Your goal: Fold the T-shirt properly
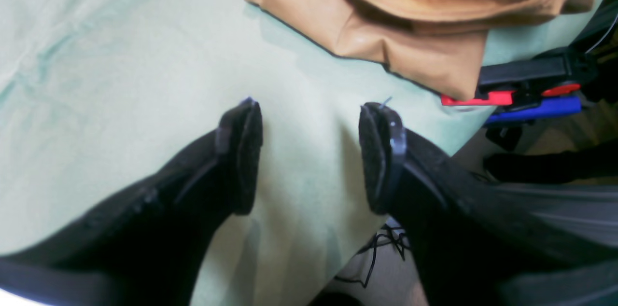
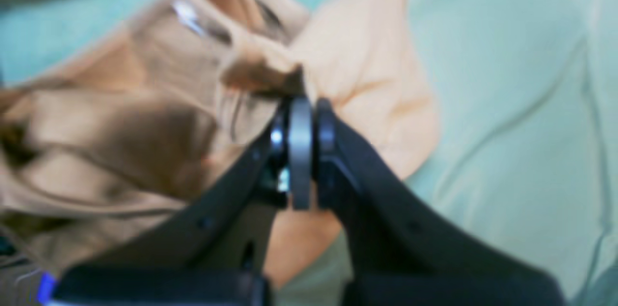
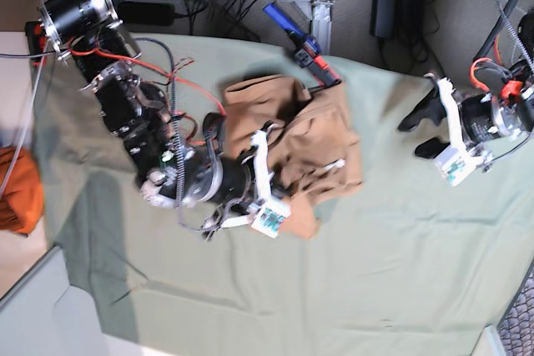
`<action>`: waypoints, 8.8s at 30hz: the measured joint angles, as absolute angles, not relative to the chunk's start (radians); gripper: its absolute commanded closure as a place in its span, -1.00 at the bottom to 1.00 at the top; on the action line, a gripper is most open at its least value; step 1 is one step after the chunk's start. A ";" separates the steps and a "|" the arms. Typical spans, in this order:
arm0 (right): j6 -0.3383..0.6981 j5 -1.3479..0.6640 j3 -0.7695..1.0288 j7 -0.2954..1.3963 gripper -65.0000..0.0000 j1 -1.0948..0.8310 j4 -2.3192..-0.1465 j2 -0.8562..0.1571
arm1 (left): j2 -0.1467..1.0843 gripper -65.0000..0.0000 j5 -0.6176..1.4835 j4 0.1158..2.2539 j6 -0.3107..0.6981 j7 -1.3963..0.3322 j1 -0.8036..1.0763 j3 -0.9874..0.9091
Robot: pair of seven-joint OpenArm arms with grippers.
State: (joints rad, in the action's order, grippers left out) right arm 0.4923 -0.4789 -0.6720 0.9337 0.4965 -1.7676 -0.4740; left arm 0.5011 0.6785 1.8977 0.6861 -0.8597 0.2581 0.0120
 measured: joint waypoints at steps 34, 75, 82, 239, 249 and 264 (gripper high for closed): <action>0.492 -0.616 -0.500 1.011 1.00 0.496 -1.944 -0.686 | 0.405 -0.10 0.567 1.742 0.689 -0.779 0.033 0.042; 0.492 -0.597 -0.315 1.015 0.47 0.496 -1.913 -0.488 | 0.213 -0.10 0.494 1.660 0.689 -0.762 -0.097 0.349; 0.492 -0.584 -0.224 1.022 1.00 0.496 -1.779 -0.554 | 0.213 -0.10 0.493 1.660 0.689 -0.762 -0.100 0.348; 0.493 -0.693 -0.006 1.055 1.00 0.654 -1.223 0.000 | 0.319 -0.09 1.095 1.703 0.694 -1.105 0.124 -0.261; 0.493 -0.618 0.033 1.029 1.00 0.651 -1.059 -0.150 | 0.324 -0.10 1.054 1.976 0.690 -1.100 0.257 -0.057; 0.493 -0.816 0.032 1.141 0.22 0.559 -0.975 -0.129 | 0.327 -0.10 0.873 1.975 0.690 -1.013 0.266 0.110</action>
State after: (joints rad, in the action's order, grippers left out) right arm 0.4934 -0.8158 0.0322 1.1412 0.5587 -0.9752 -0.1291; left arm 0.3275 0.8726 1.9755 0.6895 -1.0130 0.2657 0.1101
